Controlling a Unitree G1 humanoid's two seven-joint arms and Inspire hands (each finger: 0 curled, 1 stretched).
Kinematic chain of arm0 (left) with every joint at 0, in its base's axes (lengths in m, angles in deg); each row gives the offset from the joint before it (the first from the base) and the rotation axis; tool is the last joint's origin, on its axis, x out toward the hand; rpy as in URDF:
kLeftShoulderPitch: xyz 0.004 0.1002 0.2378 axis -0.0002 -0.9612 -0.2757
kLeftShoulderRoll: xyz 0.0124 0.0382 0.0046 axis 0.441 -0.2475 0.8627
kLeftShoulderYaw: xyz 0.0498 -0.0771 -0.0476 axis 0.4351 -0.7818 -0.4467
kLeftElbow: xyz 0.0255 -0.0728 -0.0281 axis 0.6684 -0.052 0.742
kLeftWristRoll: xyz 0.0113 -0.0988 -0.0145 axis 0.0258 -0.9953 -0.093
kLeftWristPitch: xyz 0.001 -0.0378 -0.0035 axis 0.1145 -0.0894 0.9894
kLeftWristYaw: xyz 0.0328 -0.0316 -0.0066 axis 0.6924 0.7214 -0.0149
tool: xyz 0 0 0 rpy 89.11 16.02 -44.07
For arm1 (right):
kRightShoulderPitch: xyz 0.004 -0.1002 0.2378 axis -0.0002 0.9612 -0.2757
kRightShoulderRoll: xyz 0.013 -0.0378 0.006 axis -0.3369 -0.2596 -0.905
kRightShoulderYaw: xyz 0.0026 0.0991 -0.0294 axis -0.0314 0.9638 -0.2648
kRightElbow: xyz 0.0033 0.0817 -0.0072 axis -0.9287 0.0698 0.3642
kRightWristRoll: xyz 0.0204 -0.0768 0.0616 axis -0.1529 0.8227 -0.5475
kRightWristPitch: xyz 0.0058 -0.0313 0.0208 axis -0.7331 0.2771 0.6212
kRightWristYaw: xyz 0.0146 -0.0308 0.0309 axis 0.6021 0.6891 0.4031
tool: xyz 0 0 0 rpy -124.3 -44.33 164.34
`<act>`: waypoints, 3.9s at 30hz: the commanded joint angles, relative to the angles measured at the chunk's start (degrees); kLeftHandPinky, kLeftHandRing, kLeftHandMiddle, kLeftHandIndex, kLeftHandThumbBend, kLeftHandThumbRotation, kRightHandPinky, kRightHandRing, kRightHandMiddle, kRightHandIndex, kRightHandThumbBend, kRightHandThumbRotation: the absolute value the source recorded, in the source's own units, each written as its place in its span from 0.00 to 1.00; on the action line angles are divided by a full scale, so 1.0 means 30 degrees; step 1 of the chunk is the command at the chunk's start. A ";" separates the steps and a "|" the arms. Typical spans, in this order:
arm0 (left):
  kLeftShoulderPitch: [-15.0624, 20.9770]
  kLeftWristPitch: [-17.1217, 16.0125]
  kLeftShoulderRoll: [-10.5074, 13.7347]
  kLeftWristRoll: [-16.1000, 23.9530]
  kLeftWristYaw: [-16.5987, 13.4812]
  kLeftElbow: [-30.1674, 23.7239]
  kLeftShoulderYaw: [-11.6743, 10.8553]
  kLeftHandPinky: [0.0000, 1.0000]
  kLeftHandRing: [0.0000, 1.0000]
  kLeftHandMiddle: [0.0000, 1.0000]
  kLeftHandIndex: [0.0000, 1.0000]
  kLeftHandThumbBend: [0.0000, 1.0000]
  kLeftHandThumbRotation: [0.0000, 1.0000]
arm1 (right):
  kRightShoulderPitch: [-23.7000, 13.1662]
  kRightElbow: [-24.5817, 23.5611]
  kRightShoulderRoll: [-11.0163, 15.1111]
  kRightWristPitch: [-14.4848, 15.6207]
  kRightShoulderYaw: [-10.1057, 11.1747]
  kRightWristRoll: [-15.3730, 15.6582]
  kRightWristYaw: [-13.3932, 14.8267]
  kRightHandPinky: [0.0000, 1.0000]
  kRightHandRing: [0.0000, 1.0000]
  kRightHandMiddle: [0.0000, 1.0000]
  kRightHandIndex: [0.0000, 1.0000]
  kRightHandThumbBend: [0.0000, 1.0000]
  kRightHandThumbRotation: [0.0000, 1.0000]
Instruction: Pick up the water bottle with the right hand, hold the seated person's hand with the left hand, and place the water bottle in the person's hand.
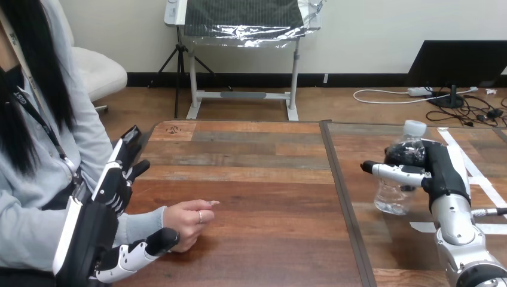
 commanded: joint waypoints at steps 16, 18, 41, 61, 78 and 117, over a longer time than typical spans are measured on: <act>0.0926 0.0483 0.0828 0.3141 -0.1869 -0.1128 -0.1179 0.92 0.97 0.99 0.96 1.00 0.53 | -0.1853 -0.1547 -0.0609 -0.3461 -0.0366 -0.0211 -0.0846 0.36 0.41 0.48 0.47 0.85 0.00; 0.0930 0.0546 0.0921 0.3915 -0.2248 -0.1229 -0.1433 0.92 0.97 0.99 0.96 1.00 0.53 | -0.1877 -0.1587 -0.0678 -0.3642 -0.0425 -0.0184 -0.0865 0.36 0.42 0.48 0.47 0.85 0.00; 0.0623 0.3831 0.3672 0.8999 -0.4061 -0.3763 -0.2192 0.81 0.87 0.90 0.90 1.00 0.38 | -0.2156 -0.1967 -0.1469 -0.4029 -0.0044 -0.1342 -0.2638 0.37 0.42 0.48 0.47 0.82 0.00; 0.1488 0.6609 0.7277 1.0171 -0.2494 -0.4285 -0.1600 0.82 0.86 0.86 0.86 1.00 0.30 | -0.2114 -0.2279 -0.1589 -0.4472 0.0145 -0.2507 -0.3961 0.34 0.40 0.46 0.46 0.78 0.00; 0.2789 0.8050 0.9607 1.1314 -0.1276 -0.3930 -0.0734 0.79 0.82 0.83 0.84 1.00 0.20 | -0.2015 -0.2651 -0.1356 -0.5002 -0.0003 -0.2409 -0.4005 0.32 0.39 0.46 0.45 0.79 0.00; 0.6930 0.7853 1.1402 1.3882 -0.2208 0.2109 0.2835 0.63 0.68 0.71 0.74 1.00 0.26 | -0.1326 -0.3919 -0.1303 -0.5618 0.0469 -0.3762 -0.5866 0.35 0.41 0.47 0.44 0.76 0.00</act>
